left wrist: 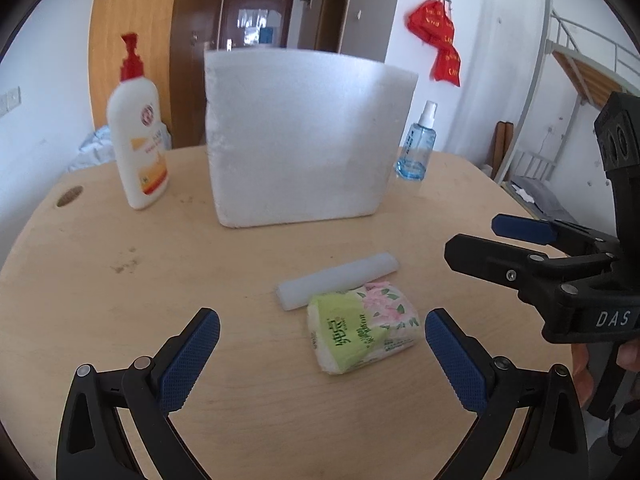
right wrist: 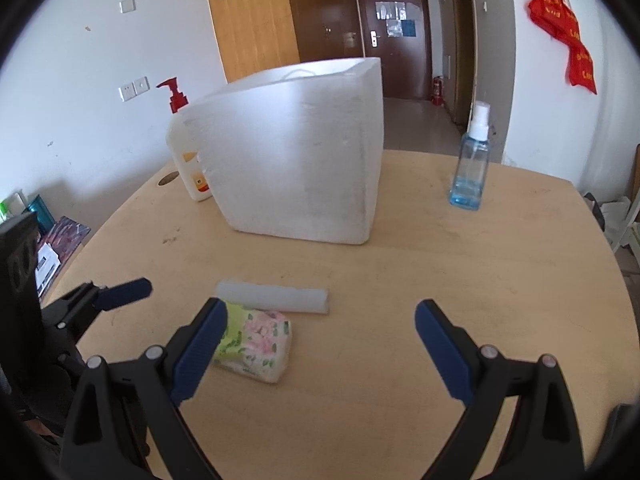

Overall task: Organize soft objects
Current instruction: 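Close the left tool on the green-pink tissue pack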

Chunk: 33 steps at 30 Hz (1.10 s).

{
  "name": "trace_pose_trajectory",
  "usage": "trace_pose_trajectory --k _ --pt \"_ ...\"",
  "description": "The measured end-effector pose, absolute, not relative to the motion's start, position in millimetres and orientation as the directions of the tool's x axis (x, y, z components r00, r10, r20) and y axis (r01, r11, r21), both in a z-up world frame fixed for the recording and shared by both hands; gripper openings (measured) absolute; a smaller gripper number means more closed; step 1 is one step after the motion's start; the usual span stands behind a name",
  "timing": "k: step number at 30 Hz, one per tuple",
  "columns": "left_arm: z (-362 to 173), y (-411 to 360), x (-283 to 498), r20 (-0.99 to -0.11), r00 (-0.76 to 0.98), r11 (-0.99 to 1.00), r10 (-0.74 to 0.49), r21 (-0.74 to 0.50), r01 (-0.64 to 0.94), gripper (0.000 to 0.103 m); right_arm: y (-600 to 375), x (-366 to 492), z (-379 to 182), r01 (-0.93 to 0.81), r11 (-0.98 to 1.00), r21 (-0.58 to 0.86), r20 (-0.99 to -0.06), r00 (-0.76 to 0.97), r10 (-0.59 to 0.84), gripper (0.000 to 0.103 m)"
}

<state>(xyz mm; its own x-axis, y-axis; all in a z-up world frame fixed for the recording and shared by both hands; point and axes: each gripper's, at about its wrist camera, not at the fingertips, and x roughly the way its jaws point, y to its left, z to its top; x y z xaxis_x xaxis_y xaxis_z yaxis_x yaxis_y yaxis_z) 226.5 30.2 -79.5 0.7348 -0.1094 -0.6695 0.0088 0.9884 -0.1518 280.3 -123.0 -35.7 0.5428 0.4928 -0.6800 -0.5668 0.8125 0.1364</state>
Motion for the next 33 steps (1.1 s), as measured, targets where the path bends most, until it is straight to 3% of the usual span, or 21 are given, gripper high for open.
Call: trace_pose_trajectory --k 17,20,26,29,31,33 --pt "-107 5 260 -0.763 0.636 0.992 -0.116 -0.127 0.029 0.079 -130 302 -50 -0.573 0.789 0.222 -0.69 0.479 0.542 0.097" --pt "-109 5 261 -0.766 0.63 0.991 -0.124 -0.132 0.034 0.067 -129 305 -51 -0.57 0.79 0.226 -0.693 0.476 0.542 0.097" --pt "-108 4 258 -0.762 0.634 0.991 -0.128 -0.125 0.049 0.052 -125 307 -55 -0.574 0.788 0.222 -0.706 0.463 0.536 0.097" --pt "-105 8 254 -0.754 0.644 0.991 -0.129 -0.129 0.048 0.032 -120 308 -58 -0.582 0.785 0.212 -0.718 0.452 0.529 0.097" --pt "-102 12 253 -0.748 0.65 0.99 -0.131 -0.137 0.042 0.009 -116 308 -59 -0.583 0.787 0.201 -0.727 0.449 0.519 0.097" --pt "-101 17 251 -0.755 0.644 0.99 -0.125 -0.136 0.033 0.009 -113 307 -59 -0.591 0.781 0.203 -0.727 0.444 0.524 0.097"
